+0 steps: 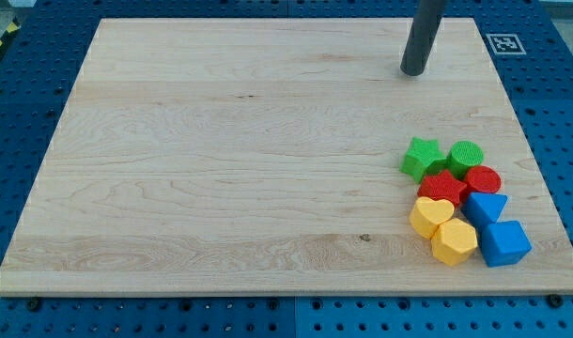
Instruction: Point your arm to center
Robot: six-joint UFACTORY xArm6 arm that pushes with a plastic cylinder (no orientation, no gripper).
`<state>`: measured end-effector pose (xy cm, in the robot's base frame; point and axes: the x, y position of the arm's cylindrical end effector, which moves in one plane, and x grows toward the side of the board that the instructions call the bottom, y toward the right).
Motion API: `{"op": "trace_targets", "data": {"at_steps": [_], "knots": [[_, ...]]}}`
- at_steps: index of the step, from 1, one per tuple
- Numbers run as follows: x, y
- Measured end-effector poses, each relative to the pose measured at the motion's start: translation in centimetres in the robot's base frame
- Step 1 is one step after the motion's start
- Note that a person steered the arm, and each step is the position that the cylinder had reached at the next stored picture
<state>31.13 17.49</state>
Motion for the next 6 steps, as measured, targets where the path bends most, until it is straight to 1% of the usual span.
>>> {"op": "trace_targets", "data": {"at_steps": [2,3,4,5,6], "knots": [[0.0,0.0],[0.0,-3.4],[1.0,-8.6],[4.1,-11.9],[8.5,-14.5]]}}
